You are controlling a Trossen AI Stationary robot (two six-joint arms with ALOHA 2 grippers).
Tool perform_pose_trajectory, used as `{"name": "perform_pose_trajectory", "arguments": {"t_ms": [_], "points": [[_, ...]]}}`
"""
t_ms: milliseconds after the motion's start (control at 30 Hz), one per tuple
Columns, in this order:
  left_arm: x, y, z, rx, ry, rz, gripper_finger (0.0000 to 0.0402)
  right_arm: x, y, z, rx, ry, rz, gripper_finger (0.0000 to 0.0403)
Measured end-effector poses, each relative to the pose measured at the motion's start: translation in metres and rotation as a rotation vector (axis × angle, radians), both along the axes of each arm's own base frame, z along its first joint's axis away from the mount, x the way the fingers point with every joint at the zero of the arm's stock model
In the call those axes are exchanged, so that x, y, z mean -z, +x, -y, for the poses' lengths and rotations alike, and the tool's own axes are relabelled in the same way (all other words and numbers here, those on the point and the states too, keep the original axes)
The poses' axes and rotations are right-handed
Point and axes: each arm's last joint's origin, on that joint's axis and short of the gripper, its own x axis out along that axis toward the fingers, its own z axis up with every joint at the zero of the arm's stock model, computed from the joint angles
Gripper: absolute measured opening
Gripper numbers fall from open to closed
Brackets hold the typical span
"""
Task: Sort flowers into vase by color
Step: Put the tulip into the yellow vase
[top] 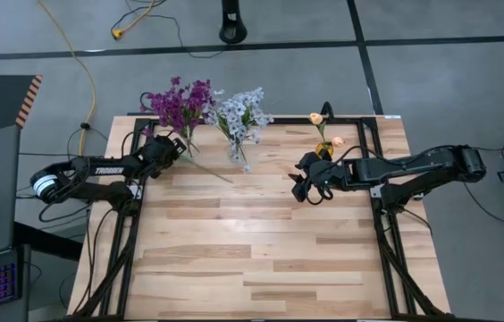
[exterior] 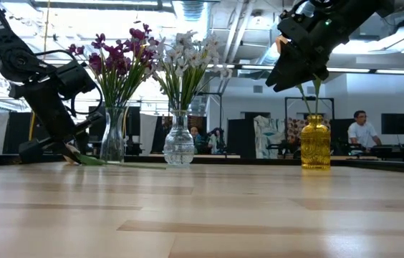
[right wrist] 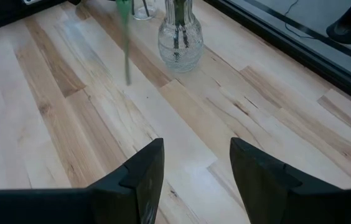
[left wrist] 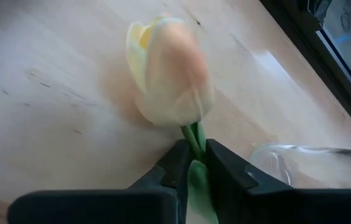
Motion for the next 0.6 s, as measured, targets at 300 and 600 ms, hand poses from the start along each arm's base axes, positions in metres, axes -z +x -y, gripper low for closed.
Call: {"name": "perform_pose_trajectory", "arguments": {"t_ms": [300,600], "points": [[0.0003,-0.0001,0.0002,0.014,0.002,-0.012,0.0011,0.0,0.0,0.0,0.0,0.0,0.0,0.0209],[0.0001,0.0003,0.0006,0.074,0.004,-0.039,0.0002,0.0002,-0.0002,0.0,0.0,0.0,-0.003,0.0209]]}}
